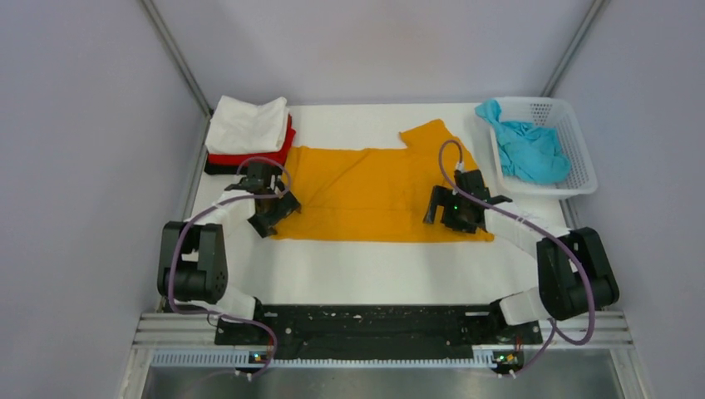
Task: Fold and stack the t-shirts
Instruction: Fold the flattened tshirt in 1/3 of the way
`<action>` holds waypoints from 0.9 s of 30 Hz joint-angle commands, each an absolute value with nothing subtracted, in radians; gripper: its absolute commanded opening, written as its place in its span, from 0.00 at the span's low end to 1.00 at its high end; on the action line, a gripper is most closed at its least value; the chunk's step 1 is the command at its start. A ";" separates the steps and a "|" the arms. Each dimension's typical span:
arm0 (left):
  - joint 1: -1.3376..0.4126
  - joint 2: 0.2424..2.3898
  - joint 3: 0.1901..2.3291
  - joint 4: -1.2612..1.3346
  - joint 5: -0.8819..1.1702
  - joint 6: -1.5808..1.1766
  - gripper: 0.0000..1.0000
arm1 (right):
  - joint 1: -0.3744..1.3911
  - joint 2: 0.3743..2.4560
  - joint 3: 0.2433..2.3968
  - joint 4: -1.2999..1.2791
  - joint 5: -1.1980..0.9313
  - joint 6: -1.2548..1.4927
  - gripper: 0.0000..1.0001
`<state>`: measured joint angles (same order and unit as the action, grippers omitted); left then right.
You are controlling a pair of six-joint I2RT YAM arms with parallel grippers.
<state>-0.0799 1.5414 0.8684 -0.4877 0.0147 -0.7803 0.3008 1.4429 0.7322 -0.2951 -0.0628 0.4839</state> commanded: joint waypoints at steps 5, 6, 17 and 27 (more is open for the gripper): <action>-0.080 1.417 0.689 -0.555 -0.034 -0.781 0.99 | 0.260 1.293 0.596 -0.476 -0.004 0.530 0.97; -0.080 1.382 0.661 -0.567 -0.032 -0.785 0.99 | 0.260 1.268 0.587 -0.501 0.017 0.542 0.97; -0.092 1.000 0.437 -0.700 0.059 -0.878 0.99 | 0.263 1.014 0.470 -0.630 -0.037 0.722 0.97; -0.097 0.748 0.478 -0.900 0.062 -0.908 0.99 | 0.264 0.764 0.503 -0.789 -0.024 0.772 0.96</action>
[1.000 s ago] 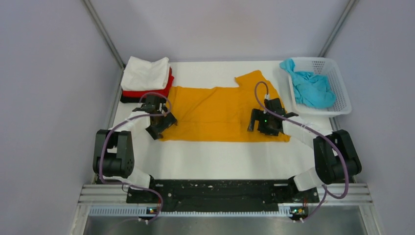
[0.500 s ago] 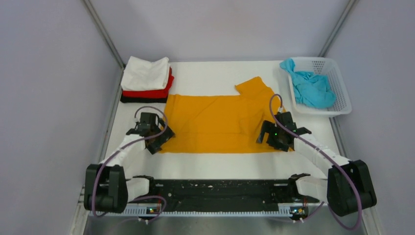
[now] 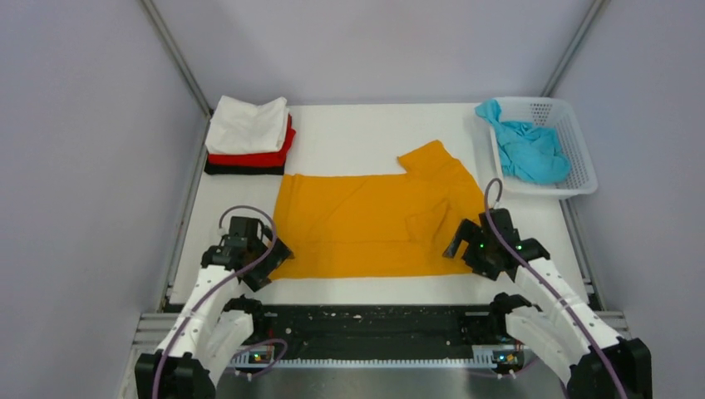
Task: Fold and stack the t-shirts
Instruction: Fold the flattened tshirt in 1/3 of the way
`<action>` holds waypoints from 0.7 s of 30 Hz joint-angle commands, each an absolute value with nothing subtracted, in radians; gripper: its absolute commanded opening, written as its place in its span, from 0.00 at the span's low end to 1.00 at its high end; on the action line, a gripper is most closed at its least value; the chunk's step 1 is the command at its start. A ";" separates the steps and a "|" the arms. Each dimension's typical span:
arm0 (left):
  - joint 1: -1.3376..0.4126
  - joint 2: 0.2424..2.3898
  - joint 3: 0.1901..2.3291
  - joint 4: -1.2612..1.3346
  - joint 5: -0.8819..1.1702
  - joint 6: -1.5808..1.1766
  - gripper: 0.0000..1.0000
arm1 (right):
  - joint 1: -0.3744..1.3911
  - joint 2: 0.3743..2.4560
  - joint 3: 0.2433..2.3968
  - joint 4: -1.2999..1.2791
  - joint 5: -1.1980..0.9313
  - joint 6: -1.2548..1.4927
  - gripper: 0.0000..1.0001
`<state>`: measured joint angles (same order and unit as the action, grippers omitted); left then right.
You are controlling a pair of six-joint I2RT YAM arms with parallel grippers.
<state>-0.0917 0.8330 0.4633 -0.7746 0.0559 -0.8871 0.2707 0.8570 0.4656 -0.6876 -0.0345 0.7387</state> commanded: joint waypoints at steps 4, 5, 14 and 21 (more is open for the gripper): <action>-0.097 0.657 0.511 -0.925 0.065 -0.904 0.99 | 0.266 0.711 0.543 -0.805 -0.010 0.754 0.97; -0.097 0.647 0.519 -0.899 0.071 -0.900 0.99 | 0.267 0.715 0.556 -0.801 -0.007 0.737 0.97; -0.095 0.868 0.714 -0.636 -0.040 -0.812 0.99 | 0.266 0.869 0.700 -0.569 -0.003 0.639 0.99; -0.084 1.352 1.012 -0.438 -0.111 -0.618 0.99 | 0.266 1.083 0.815 -0.433 0.009 0.577 0.99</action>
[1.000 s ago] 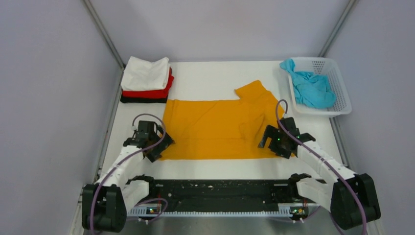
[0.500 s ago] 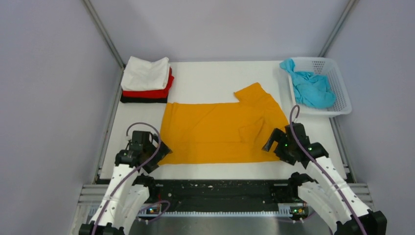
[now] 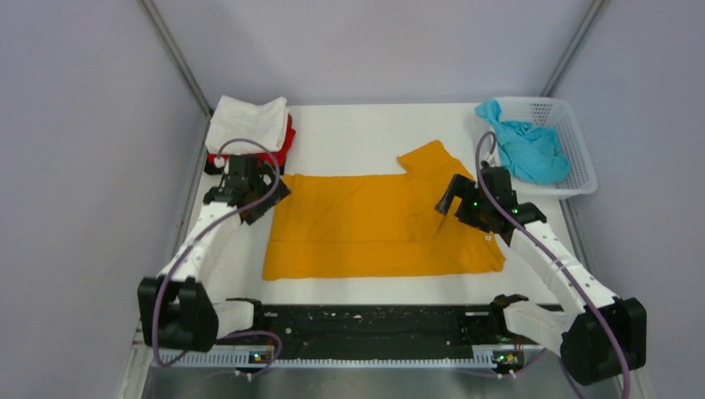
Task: Fold and stack the t-shirts
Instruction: Grab the side of the flattened tshirt furthest away from the robot with both arms
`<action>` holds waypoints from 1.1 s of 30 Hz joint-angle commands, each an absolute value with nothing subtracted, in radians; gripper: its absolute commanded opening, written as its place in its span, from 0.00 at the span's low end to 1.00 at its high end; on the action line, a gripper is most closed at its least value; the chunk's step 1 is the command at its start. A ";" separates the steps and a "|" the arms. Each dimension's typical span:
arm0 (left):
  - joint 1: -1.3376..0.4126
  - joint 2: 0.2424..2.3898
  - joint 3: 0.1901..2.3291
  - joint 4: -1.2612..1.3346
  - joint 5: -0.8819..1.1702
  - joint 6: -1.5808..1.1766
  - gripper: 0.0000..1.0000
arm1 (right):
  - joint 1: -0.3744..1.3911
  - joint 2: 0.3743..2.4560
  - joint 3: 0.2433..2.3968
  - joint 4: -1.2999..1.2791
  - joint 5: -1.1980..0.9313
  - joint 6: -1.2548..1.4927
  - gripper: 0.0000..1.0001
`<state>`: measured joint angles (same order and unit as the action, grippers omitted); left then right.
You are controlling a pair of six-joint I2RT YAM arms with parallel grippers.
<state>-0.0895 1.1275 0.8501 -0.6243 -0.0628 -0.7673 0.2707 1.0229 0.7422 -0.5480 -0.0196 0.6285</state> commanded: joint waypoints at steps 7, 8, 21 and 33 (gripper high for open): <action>-0.087 1.794 1.376 -0.545 -0.172 -0.569 0.92 | 0.266 1.126 0.815 -0.395 0.112 0.552 0.99; -0.088 1.832 1.402 -0.535 -0.194 -0.570 0.91 | 0.267 1.128 0.813 -0.386 0.105 0.552 0.99; -0.094 2.050 1.536 -0.510 -0.259 -0.613 0.62 | 0.267 1.172 0.781 -0.342 0.081 0.526 0.99; -0.144 2.100 1.511 -0.517 -0.303 -0.631 0.51 | 0.266 1.160 0.771 -0.339 0.077 0.518 0.99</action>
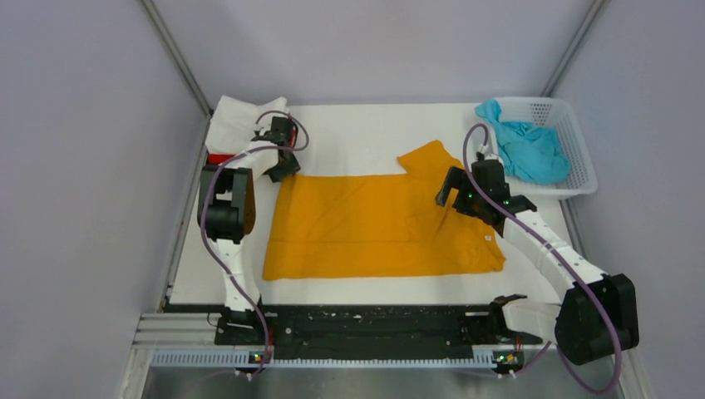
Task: Fold and stack the t-shirts
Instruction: Grab the side of the flattened tshirt furthest away from the robot with both arms
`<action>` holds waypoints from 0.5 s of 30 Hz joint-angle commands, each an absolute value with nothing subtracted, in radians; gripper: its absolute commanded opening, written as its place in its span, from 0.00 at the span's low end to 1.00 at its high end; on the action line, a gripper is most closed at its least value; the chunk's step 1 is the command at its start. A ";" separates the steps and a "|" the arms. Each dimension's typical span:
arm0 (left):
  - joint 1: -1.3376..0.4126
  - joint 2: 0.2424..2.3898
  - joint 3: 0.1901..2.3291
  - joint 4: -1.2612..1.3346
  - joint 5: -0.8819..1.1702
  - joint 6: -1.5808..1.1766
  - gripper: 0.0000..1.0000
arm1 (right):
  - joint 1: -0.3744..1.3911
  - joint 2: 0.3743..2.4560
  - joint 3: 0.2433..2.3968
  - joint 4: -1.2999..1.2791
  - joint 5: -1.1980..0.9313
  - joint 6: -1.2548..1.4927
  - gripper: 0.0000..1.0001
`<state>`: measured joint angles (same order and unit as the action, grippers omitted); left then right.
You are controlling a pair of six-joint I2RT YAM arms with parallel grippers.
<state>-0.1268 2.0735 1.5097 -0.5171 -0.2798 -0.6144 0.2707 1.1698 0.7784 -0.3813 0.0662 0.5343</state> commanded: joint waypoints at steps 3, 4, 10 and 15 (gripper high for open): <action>-0.160 2.088 1.487 -0.522 -0.318 -0.639 0.45 | 0.266 1.157 0.772 -0.337 0.077 0.516 0.99; -0.163 2.084 1.478 -0.520 -0.322 -0.643 0.43 | 0.266 1.157 0.771 -0.337 0.077 0.517 0.99; -0.176 2.067 1.456 -0.528 -0.337 -0.657 0.19 | 0.266 1.164 0.772 -0.336 0.090 0.517 0.99; -0.178 2.054 1.449 -0.528 -0.339 -0.644 0.00 | 0.266 1.180 0.785 -0.337 0.102 0.518 0.99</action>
